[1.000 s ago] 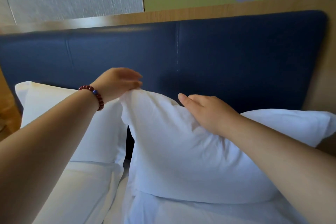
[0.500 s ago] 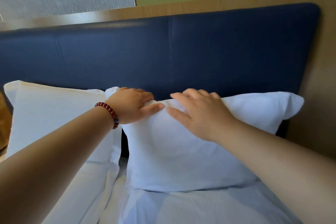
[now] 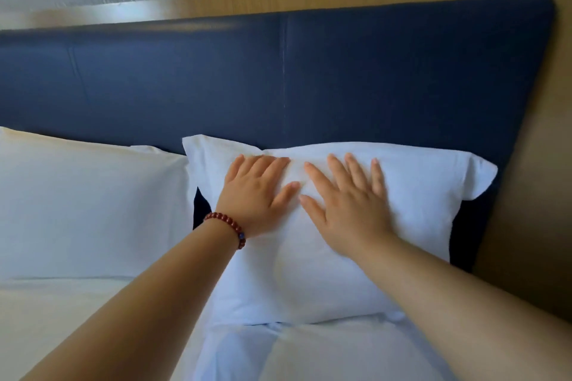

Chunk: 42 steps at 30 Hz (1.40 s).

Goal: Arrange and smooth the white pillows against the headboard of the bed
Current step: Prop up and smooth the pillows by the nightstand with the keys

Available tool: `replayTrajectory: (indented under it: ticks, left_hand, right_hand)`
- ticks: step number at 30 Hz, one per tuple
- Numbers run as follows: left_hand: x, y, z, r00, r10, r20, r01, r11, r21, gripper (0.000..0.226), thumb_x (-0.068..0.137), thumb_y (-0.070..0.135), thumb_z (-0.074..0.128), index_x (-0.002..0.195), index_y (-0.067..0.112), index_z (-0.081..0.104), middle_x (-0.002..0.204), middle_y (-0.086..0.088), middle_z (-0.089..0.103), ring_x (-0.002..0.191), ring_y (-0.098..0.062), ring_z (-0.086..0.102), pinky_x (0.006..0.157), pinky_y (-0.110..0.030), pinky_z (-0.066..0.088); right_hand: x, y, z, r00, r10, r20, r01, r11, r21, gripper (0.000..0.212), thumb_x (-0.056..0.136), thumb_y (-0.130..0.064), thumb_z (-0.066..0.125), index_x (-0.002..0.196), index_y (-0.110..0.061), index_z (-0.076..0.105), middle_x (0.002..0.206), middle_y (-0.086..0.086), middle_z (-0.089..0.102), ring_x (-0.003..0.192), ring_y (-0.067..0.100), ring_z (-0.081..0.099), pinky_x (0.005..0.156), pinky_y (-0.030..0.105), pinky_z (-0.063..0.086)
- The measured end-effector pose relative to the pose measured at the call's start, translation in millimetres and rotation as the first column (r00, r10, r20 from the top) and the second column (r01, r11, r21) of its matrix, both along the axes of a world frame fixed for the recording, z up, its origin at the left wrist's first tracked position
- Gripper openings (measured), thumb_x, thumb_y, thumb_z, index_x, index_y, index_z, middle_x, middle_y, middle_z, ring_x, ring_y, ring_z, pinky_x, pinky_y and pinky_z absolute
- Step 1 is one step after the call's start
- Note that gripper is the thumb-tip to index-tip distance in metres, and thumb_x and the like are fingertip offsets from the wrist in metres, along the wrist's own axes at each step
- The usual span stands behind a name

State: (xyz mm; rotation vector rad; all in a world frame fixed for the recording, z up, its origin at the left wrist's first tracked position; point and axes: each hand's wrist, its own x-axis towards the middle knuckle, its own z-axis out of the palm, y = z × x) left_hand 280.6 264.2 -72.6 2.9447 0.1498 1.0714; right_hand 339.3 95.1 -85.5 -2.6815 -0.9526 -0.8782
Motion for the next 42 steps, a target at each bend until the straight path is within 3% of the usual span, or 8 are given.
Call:
replayTrajectory:
  ticks: [14, 20, 25, 30, 34, 37, 40, 42]
  left_hand:
    - [11.2, -21.6, 13.8, 0.983, -0.035, 0.181, 0.036, 0.999, 0.0, 0.059, 0.091, 0.06, 0.029, 0.128, 0.022, 0.056, 0.126, 0.001, 0.058, 0.126, -0.025, 0.044, 0.11, -0.042, 0.028]
    - [18.6, 6.2, 49.1, 0.97, 0.04, -0.238, -0.036, 0.999, 0.02, 0.075, 0.079, 0.08, 0.017, 0.117, 0.031, 0.06, 0.109, 0.006, 0.057, 0.112, -0.02, 0.051, 0.097, -0.034, 0.038]
    - [22.0, 8.6, 62.7, 0.949, 0.054, -0.311, -0.006, 0.988, 0.152, 0.085, 0.068, 0.083, 0.003, 0.093, 0.031, 0.065, 0.101, 0.009, 0.053, 0.105, -0.018, 0.045, 0.093, -0.034, 0.032]
    - [7.9, 17.1, 67.0, 0.939, -0.01, -0.343, 0.022, 0.999, 0.031, 0.074, 0.066, 0.087, 0.013, 0.077, 0.027, 0.054, 0.073, 0.005, 0.06, 0.075, -0.016, 0.057, 0.069, -0.032, 0.045]
    - [9.0, 33.4, 60.6, 0.939, 0.153, -0.307, -0.113, 0.983, 0.144, 0.075, 0.072, 0.084, 0.005, 0.088, 0.03, 0.056, 0.089, 0.005, 0.062, 0.092, -0.021, 0.056, 0.08, -0.034, 0.037]
    - [12.9, 27.8, 56.4, 0.963, 0.233, -0.137, -0.218, 0.969, 0.115, 0.072, 0.086, 0.073, 0.011, 0.107, 0.028, 0.062, 0.112, 0.0, 0.063, 0.113, -0.026, 0.053, 0.101, -0.041, 0.035]
    - [2.3, -10.3, 28.6, 0.988, -0.003, 0.153, 0.0, 1.0, 0.017, 0.067, 0.091, 0.064, 0.026, 0.129, 0.02, 0.058, 0.136, -0.007, 0.055, 0.131, -0.032, 0.043, 0.111, -0.045, 0.03]
    - [-2.4, -35.0, -3.7, 0.994, -0.037, 0.104, 0.029, 0.996, 0.079, 0.07, 0.091, 0.066, 0.025, 0.142, 0.022, 0.047, 0.15, -0.007, 0.041, 0.142, -0.031, 0.03, 0.115, -0.05, 0.022]
  right_hand:
    - [27.3, -35.9, 17.7, 0.991, -0.134, -0.017, 0.135, 0.989, 0.057, 0.067, 0.093, -0.067, 0.013, 0.149, -0.033, 0.027, 0.157, 0.003, 0.028, 0.15, 0.026, 0.008, 0.116, 0.055, -0.012]
    - [36.1, -47.8, 36.8, 0.994, -0.107, 0.031, 0.107, 0.994, 0.001, 0.077, 0.081, -0.075, 0.007, 0.12, -0.027, 0.054, 0.108, -0.003, 0.057, 0.107, 0.024, 0.049, 0.097, 0.039, 0.031]
    - [45.6, -57.6, 43.1, 0.986, -0.124, 0.112, 0.127, 0.991, -0.028, 0.08, 0.075, -0.081, 0.001, 0.079, -0.025, 0.057, 0.094, -0.007, 0.052, 0.094, 0.019, 0.046, 0.083, 0.035, 0.028]
    - [39.8, -71.4, 49.4, 1.0, -0.002, 0.01, 0.003, 0.999, -0.036, 0.07, 0.076, -0.084, 0.01, 0.08, -0.024, 0.044, 0.069, -0.01, 0.051, 0.075, 0.018, 0.054, 0.091, 0.038, 0.035]
    - [66.2, -87.2, 50.1, 0.99, -0.136, -0.04, 0.132, 0.988, -0.08, 0.073, 0.078, -0.081, 0.007, 0.084, -0.025, 0.052, 0.08, -0.007, 0.054, 0.088, 0.022, 0.055, 0.09, 0.041, 0.035]
    - [71.0, -97.8, 43.7, 0.974, -0.206, 0.097, 0.189, 0.969, 0.162, 0.073, 0.088, -0.071, 0.015, 0.104, -0.021, 0.065, 0.106, 0.002, 0.06, 0.106, 0.029, 0.054, 0.097, 0.045, 0.033]
    - [37.1, -96.0, 20.8, 0.945, 0.074, 0.319, -0.147, 0.966, 0.212, 0.059, 0.096, -0.057, 0.028, 0.133, -0.02, 0.056, 0.141, 0.01, 0.05, 0.133, 0.032, 0.043, 0.112, 0.053, 0.025]
    - [20.6, -87.9, -5.2, 0.903, 0.263, 0.341, -0.293, 0.955, 0.041, 0.058, 0.097, -0.056, 0.03, 0.143, -0.025, 0.047, 0.154, 0.009, 0.037, 0.144, 0.029, 0.03, 0.117, 0.052, 0.018]
